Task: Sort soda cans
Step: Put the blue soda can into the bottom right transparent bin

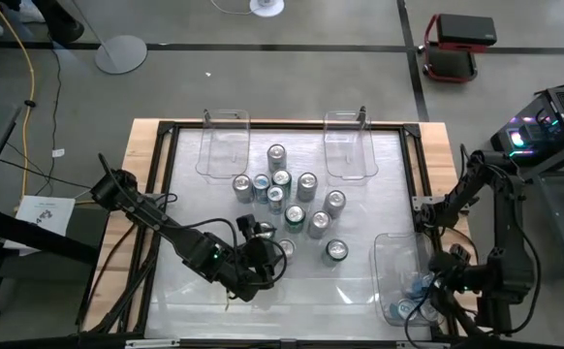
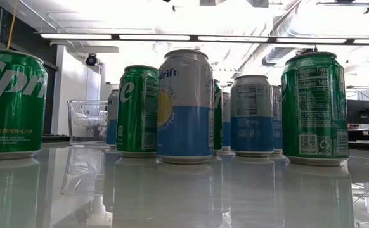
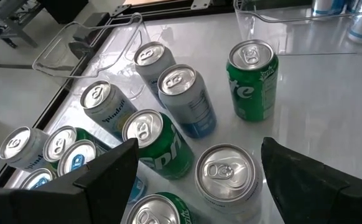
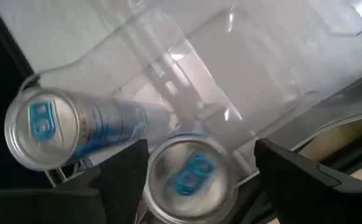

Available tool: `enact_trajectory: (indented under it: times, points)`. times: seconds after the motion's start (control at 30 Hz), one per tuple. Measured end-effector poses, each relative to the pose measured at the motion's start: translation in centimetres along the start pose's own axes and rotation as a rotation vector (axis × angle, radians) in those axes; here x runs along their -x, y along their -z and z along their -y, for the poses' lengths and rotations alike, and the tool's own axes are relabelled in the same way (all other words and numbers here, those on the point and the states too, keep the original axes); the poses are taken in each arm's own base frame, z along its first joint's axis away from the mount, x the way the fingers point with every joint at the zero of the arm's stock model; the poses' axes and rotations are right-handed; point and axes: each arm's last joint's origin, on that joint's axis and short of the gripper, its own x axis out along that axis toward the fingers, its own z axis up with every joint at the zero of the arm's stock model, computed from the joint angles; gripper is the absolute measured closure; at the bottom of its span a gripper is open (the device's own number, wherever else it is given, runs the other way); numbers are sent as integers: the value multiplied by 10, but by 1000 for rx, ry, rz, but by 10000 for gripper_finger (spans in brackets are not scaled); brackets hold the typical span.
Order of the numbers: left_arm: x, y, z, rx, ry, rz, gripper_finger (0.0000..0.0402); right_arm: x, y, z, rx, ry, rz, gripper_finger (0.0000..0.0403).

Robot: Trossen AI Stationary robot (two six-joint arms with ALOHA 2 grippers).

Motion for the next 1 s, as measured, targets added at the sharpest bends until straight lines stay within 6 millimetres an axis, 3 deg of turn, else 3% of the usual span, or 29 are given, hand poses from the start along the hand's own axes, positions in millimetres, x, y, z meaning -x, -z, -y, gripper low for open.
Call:
enact_trajectory:
  times: [0.17,0.3,0.43,0.57,0.7,0.8,1.0]
  points:
    - [0,0,0,-27,-1,-2,85,11,-16,1,-5,52,78,121]
    - [-1,8,2,-90,-39,8,85,10,-31,-3,4,-4,282,121]
    - [-8,30,-3,-132,-52,-35,85,2,-46,-17,77,-123,532,121]
    - [-5,37,-18,-96,-61,-30,85,-8,-63,-38,130,-177,698,121]
    - [3,35,-45,-54,-38,19,85,-25,-87,-63,228,-182,745,121]
    - [6,31,-79,-7,32,47,85,-38,-109,-82,333,-236,765,121]
    - [-13,32,-139,-43,198,5,85,-62,-148,-93,433,-363,935,121]
